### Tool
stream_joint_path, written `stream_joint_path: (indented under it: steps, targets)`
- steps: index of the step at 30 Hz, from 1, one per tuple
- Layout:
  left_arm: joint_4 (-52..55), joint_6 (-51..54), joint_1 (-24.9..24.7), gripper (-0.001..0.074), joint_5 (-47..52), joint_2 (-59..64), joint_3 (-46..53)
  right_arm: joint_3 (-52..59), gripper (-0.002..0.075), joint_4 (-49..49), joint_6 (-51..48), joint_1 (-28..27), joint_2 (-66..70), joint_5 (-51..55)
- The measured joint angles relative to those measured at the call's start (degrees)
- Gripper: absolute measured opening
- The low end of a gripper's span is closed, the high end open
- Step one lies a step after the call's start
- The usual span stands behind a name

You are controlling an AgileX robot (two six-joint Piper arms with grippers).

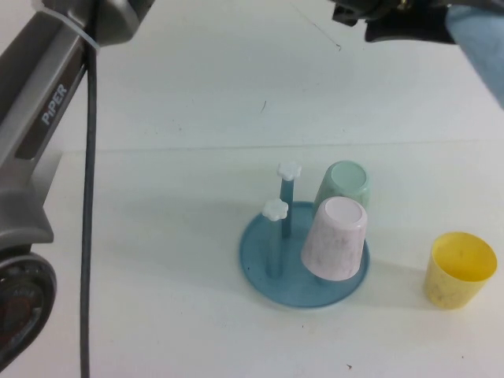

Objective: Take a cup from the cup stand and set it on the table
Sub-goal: Hand over the cup

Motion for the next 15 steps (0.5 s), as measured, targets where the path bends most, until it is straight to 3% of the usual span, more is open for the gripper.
stream_joint_path:
  steps: [4,7,15]
  targets:
    - [-10.76,3.53,0.0,0.0538,-0.11,0.0,0.0,-0.1,0.0314,0.22,6.4,0.0,0.0,0.54]
    - [-14.5,4.94,0.0,0.0538,-0.11,-0.1,-0.12,-0.1,0.0411,0.35,8.81,0.0,0.0,-1.87]
    - [-14.1,5.41,-1.5,0.0538,-0.19,-0.11,-0.23,-4.31,0.0452,0.48,6.83,0.0,0.0,-7.48]
